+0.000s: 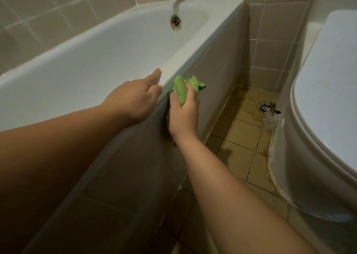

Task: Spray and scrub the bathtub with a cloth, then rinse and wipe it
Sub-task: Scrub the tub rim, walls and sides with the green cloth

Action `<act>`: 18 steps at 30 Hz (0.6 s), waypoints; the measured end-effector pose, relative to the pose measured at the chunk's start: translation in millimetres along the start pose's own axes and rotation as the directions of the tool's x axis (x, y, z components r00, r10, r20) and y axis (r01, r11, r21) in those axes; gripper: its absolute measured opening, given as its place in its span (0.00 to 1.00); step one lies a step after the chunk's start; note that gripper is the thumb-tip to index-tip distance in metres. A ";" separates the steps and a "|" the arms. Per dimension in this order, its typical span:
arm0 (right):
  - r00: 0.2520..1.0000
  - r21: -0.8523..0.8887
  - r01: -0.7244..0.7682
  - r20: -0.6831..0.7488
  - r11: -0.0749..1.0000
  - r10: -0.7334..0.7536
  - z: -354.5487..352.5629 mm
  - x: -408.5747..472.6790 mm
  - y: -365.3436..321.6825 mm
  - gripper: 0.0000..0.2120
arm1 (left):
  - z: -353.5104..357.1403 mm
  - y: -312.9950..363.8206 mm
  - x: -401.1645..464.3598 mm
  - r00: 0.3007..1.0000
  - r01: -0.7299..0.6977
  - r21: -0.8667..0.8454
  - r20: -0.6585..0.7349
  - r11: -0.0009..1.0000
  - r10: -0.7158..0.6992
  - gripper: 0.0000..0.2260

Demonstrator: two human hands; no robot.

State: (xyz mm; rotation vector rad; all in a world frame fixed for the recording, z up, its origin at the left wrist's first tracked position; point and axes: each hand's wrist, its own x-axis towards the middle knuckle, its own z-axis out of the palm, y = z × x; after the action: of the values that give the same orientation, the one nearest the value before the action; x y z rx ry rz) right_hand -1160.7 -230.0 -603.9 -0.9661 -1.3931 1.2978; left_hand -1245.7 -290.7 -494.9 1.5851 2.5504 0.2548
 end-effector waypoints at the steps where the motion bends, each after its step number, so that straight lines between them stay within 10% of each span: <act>1: 1.000 0.009 -0.010 -0.009 1.000 0.010 -2.8 5.9 -3.7 0.22 | 0.0 0.7 -0.2 1.000 -0.001 -0.008 -0.011 1.000 0.001 0.24; 7: 0.988 0.037 0.085 0.127 0.996 -0.089 4.7 -78.9 -5.7 0.24 | -3.4 -6.2 -11.9 0.998 0.023 -0.073 -0.059 0.997 -0.027 0.22; 12: 0.997 0.111 -0.069 -0.039 0.991 0.074 7.3 3.9 -31.8 0.23 | -3.4 -22.0 -40.6 0.998 0.057 -0.076 -0.036 0.995 -0.060 0.23; 18: 0.985 0.118 0.169 -0.056 0.979 -0.163 31.4 -82.3 -38.4 0.24 | -5.6 -22.0 -38.1 0.992 0.076 -0.115 -0.090 0.990 -0.087 0.19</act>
State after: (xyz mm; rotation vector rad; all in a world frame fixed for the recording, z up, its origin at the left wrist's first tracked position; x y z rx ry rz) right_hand -1170.8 -321.2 -575.4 -0.7755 -1.3135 1.2133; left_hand -1249.3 -334.9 -493.3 1.4594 2.6133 0.4655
